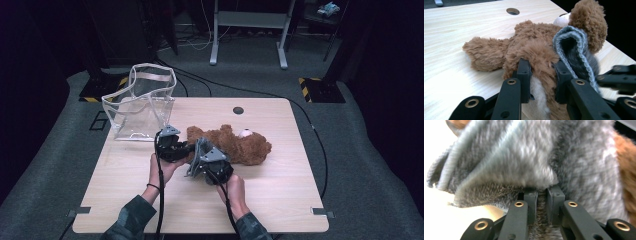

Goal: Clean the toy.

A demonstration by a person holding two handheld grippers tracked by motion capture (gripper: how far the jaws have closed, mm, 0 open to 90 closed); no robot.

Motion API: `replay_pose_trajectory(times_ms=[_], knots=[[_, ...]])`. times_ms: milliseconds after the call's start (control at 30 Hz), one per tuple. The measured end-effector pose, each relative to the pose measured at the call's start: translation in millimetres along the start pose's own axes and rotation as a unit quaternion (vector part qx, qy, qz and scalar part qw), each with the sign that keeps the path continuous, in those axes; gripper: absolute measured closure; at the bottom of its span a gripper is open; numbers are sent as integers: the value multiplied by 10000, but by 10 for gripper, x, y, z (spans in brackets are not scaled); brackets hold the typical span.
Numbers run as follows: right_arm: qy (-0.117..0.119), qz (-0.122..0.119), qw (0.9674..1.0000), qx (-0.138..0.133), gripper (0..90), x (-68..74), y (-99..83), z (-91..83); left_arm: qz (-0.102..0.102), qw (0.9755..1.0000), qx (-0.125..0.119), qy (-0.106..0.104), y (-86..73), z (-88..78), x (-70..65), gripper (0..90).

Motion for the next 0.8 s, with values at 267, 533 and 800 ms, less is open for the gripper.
replay_pose_trajectory(times_ms=[267, 533, 800], knots=[[-501, 494, 9971, 290, 812, -387, -341, -95, -21, 10000, -17, -44, -1, 11, 15, 723], [38, 367, 9993, 25, 806, -192, -199, -69, -10, 10000, -20, -28, -3, 19, 7, 723], [-136, 371, 9989, 254, 810, -250, -261, 10, -30, 10000, -17, -65, -6, 14, 28, 723]])
Point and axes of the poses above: each handheld gripper's, and its own axes: z roughly forward along the jaws, y roughly out of its top, x roughly to its left, the point moved 7 cm from there along z, roughly forward along the jaws
